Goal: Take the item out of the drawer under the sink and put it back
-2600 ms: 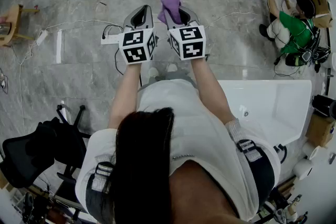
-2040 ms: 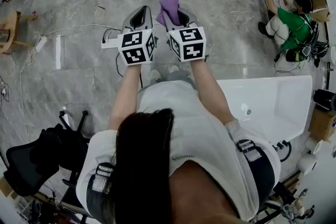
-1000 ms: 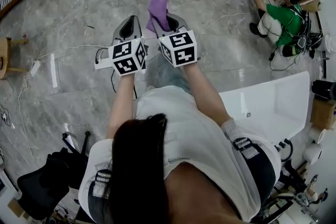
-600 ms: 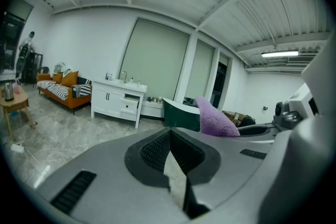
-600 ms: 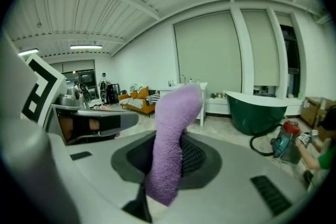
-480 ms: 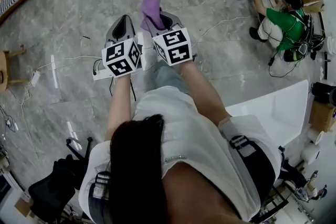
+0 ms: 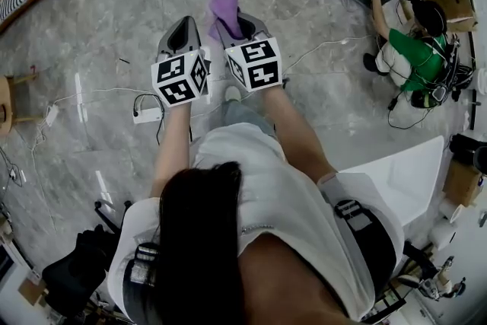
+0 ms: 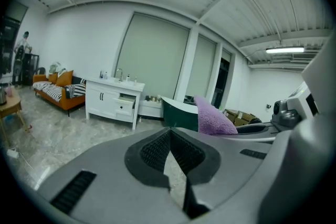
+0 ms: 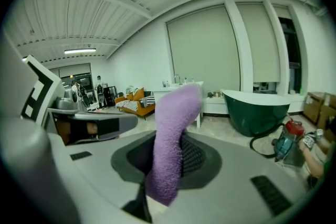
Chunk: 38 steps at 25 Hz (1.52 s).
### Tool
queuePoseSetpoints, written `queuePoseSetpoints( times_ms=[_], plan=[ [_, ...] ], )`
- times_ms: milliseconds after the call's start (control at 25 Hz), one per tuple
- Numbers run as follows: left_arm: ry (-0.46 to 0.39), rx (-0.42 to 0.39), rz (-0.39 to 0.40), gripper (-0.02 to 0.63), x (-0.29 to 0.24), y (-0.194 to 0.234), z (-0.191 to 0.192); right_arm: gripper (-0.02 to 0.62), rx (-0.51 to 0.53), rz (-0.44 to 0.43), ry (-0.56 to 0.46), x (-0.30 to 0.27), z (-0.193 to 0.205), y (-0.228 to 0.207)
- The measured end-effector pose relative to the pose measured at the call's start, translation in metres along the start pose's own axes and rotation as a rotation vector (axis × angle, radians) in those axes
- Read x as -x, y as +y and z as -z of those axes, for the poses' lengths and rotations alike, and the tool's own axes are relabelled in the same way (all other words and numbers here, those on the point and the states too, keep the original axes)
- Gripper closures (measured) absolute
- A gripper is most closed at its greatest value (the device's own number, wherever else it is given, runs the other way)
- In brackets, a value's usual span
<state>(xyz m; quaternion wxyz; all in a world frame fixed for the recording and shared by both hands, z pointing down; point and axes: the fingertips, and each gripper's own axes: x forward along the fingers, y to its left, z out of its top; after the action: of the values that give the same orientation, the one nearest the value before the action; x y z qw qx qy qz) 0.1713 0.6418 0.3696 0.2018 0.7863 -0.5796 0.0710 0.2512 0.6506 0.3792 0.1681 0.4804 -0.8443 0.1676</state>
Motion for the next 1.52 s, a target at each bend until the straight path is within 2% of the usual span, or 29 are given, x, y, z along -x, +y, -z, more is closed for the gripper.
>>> queuePoseSetpoints(
  times_ms=[240, 720, 1120, 1520],
  plan=[
    [-0.004, 0.002, -0.004, 0.603, -0.033, -0.007, -0.015, 0.491, -0.001, -0.016, 0.002, -0.017, -0.014, -0.027],
    [-0.036, 0.011, -0.038, 0.603, -0.045, 0.005, -0.026, 0.491, 0.023, -0.052, -0.007, -0.032, -0.021, -0.024],
    [-0.021, 0.003, -0.027, 0.603, -0.083, 0.036, -0.031, 0.491, 0.013, -0.037, -0.012, -0.08, -0.034, -0.036],
    [-0.025, 0.008, -0.003, 0.603, -0.142, 0.092, -0.066, 0.491, 0.007, -0.007, 0.001, -0.158, -0.068, -0.04]
  ],
)
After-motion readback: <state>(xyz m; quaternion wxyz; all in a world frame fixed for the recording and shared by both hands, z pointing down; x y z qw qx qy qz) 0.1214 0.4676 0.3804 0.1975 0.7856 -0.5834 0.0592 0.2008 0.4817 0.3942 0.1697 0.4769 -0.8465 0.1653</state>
